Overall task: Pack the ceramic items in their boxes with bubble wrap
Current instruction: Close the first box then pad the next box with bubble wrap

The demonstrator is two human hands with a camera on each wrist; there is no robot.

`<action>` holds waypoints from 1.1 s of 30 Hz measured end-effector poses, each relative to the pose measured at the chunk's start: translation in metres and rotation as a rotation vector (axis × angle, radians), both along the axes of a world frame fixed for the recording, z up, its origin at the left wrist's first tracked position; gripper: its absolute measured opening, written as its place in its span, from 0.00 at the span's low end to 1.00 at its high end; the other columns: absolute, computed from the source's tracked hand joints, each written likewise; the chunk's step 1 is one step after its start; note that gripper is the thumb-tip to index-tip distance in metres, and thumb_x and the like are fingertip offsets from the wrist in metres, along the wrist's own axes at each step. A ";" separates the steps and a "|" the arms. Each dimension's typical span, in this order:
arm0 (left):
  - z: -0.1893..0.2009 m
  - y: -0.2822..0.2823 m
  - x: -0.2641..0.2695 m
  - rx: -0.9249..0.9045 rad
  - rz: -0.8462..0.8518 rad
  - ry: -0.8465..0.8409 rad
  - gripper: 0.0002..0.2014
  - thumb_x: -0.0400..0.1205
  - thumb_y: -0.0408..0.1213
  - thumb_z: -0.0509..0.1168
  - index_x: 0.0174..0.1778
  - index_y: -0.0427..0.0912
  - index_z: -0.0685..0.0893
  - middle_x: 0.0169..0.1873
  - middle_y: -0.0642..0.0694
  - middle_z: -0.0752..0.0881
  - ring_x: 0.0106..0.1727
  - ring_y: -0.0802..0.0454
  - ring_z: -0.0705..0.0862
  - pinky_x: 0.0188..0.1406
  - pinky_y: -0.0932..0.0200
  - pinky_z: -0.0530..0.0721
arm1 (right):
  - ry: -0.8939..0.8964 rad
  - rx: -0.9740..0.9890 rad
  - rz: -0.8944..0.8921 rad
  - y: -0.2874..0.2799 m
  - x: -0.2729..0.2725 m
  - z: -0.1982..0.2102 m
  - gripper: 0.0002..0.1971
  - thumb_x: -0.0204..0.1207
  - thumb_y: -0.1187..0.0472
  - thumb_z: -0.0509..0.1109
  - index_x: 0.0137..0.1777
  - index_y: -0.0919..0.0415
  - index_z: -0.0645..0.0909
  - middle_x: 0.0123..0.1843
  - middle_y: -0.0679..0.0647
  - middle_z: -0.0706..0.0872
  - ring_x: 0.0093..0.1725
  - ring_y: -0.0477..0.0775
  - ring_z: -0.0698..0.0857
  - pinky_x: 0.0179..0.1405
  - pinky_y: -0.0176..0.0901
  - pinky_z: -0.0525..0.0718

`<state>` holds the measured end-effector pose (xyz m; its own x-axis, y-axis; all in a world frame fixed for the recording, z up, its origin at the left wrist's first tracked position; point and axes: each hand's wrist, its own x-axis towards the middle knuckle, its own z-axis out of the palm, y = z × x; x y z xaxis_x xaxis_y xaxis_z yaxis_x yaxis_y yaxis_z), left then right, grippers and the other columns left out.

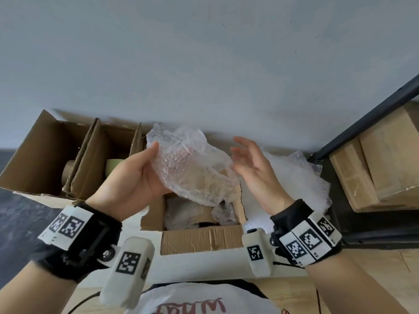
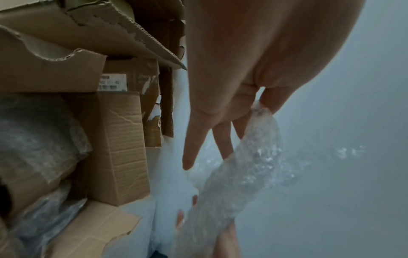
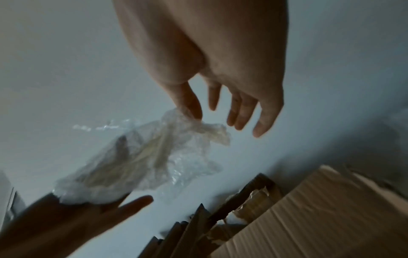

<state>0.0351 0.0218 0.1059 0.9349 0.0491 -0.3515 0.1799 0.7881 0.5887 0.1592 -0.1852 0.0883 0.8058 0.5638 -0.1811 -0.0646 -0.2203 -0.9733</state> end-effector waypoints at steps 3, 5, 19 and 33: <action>0.000 -0.005 0.005 0.049 0.004 0.013 0.21 0.82 0.44 0.56 0.65 0.38 0.83 0.66 0.36 0.82 0.67 0.42 0.82 0.52 0.47 0.86 | 0.094 0.083 0.082 0.004 -0.002 0.010 0.17 0.86 0.60 0.53 0.59 0.57 0.85 0.58 0.53 0.88 0.59 0.44 0.85 0.60 0.34 0.79; -0.001 -0.009 0.009 0.095 0.010 0.038 0.20 0.82 0.44 0.57 0.63 0.37 0.85 0.64 0.35 0.83 0.65 0.42 0.83 0.50 0.49 0.87 | 0.252 0.098 0.198 0.006 -0.001 0.015 0.26 0.85 0.45 0.49 0.60 0.59 0.85 0.61 0.58 0.87 0.63 0.54 0.84 0.71 0.52 0.74; -0.012 -0.031 0.015 1.580 0.041 -0.047 0.34 0.65 0.58 0.73 0.67 0.50 0.78 0.71 0.57 0.70 0.75 0.58 0.64 0.74 0.56 0.63 | -0.051 0.018 0.124 0.013 -0.003 0.004 0.07 0.71 0.63 0.77 0.49 0.59 0.86 0.44 0.52 0.91 0.45 0.48 0.89 0.51 0.42 0.85; -0.026 -0.036 0.019 0.857 -0.013 -0.098 0.12 0.68 0.35 0.75 0.47 0.43 0.87 0.44 0.46 0.92 0.46 0.49 0.90 0.41 0.64 0.86 | 0.017 -0.114 0.566 -0.019 0.026 0.021 0.30 0.71 0.69 0.76 0.73 0.58 0.74 0.68 0.54 0.83 0.66 0.49 0.82 0.67 0.41 0.78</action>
<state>0.0545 -0.0144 0.0799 0.9613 0.2499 -0.1160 0.1034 0.0630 0.9926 0.1855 -0.2038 0.1090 0.3811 0.8822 -0.2765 0.0780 -0.3287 -0.9412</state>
